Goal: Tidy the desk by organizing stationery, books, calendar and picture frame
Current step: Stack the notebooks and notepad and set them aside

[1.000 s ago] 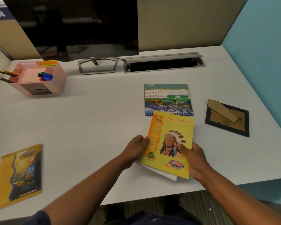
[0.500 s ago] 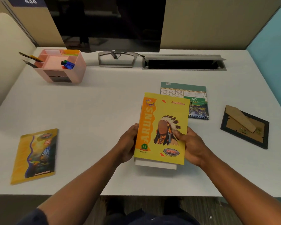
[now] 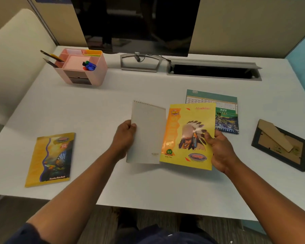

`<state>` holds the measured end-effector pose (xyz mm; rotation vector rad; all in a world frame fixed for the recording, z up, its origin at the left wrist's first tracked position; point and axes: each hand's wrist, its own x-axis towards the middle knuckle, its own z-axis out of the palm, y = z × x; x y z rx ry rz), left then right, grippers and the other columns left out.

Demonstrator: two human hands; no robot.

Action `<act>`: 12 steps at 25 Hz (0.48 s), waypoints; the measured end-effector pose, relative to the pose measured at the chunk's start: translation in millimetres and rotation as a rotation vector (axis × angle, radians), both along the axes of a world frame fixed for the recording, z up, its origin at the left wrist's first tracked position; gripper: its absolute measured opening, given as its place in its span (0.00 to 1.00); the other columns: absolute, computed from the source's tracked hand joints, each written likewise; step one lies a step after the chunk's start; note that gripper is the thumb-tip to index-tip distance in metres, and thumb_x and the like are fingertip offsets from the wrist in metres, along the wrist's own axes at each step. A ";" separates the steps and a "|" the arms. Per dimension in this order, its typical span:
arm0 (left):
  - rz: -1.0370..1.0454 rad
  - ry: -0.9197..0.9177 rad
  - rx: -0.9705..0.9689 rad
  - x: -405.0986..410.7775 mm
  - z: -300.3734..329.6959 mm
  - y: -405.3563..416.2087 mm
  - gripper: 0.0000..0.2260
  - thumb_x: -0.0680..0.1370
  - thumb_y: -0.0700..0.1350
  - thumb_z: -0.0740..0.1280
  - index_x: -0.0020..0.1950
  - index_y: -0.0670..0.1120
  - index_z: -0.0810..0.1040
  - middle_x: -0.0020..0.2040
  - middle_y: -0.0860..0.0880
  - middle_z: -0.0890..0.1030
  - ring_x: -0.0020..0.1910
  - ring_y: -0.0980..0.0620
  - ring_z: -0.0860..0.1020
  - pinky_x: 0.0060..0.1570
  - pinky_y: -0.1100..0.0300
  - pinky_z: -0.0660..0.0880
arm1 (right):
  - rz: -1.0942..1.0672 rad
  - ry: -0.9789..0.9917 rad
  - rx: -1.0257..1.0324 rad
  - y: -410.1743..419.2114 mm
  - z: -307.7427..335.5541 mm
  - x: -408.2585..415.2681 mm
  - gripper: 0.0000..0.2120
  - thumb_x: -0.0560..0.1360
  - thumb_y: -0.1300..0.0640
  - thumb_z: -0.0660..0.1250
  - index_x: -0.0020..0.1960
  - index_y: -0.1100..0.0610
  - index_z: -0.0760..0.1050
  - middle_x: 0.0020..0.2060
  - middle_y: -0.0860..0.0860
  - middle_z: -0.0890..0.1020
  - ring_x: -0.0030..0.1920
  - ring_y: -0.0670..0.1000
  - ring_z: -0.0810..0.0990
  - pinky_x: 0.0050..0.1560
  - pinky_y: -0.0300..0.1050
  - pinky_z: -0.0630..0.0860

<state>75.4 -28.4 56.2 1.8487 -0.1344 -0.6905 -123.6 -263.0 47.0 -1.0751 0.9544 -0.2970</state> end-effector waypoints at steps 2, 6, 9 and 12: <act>0.010 -0.047 -0.037 15.8 14.8 7.8 0.12 0.86 0.45 0.57 0.55 0.46 0.80 0.50 0.49 0.85 0.44 0.50 0.82 0.43 0.56 0.78 | 0.011 0.014 -0.049 -6.6 0.7 -1.6 0.11 0.82 0.62 0.62 0.61 0.52 0.78 0.57 0.56 0.84 0.61 0.64 0.80 0.62 0.68 0.74; 0.013 0.153 -0.225 29.3 27.9 9.5 0.13 0.86 0.43 0.56 0.58 0.48 0.80 0.53 0.48 0.86 0.49 0.50 0.84 0.49 0.53 0.82 | 0.042 -0.015 0.026 -2.8 2.3 0.3 0.12 0.81 0.61 0.62 0.60 0.50 0.78 0.59 0.57 0.83 0.60 0.64 0.81 0.61 0.71 0.74; -0.031 0.236 -0.189 18.2 16.0 0.4 0.13 0.86 0.44 0.56 0.62 0.47 0.79 0.55 0.46 0.85 0.51 0.46 0.84 0.49 0.50 0.80 | 0.089 -0.092 0.154 12.7 5.3 7.0 0.13 0.81 0.62 0.61 0.62 0.52 0.78 0.59 0.58 0.84 0.55 0.61 0.83 0.57 0.69 0.77; -0.040 0.252 -0.106 5.0 2.9 -6.8 0.13 0.86 0.43 0.56 0.58 0.46 0.80 0.52 0.46 0.86 0.49 0.46 0.83 0.48 0.52 0.80 | 0.120 -0.148 0.238 26.5 7.3 13.0 0.14 0.81 0.62 0.61 0.64 0.53 0.77 0.59 0.59 0.83 0.54 0.62 0.84 0.55 0.68 0.78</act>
